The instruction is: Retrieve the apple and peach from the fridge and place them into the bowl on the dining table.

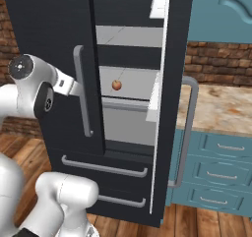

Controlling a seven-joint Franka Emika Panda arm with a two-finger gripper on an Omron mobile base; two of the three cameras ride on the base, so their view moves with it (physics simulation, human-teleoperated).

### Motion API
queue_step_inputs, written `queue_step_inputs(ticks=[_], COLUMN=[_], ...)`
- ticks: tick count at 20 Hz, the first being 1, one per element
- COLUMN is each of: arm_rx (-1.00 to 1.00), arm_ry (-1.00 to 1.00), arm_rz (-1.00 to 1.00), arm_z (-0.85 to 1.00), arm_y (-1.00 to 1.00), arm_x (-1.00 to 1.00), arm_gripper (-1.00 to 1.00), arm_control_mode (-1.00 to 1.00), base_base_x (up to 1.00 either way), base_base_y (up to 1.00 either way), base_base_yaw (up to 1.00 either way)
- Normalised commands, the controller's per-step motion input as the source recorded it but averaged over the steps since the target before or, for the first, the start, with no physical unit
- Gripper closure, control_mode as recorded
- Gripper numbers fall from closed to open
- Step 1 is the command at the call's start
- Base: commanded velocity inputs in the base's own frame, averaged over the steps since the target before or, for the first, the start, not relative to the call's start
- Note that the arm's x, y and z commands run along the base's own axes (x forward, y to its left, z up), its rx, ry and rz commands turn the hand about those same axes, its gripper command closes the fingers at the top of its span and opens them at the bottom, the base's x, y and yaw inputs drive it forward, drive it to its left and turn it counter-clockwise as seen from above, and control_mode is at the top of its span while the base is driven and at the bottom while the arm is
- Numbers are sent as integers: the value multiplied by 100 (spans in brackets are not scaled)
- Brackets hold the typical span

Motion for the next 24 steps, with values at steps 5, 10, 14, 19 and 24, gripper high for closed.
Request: queue_step_inputs(ticks=[5,10,14,19,24], arm_rx=[3,1,0,0,0], arm_ry=[-2,1,4,6,5], arm_rz=[1,1,0,0,0], arm_z=[-6,-11,-8,-10,-17], arm_y=[0,2,4,15,19], arm_x=[66,81,74,79,77], arm_gripper=[-100,-100,-100,-100,-100], arm_control_mode=[-100,-100,-100,-100,-100], base_base_x=[0,0,0,0,0], base_base_y=[0,0,0,0,0], base_base_yaw=[0,0,0,0,0])
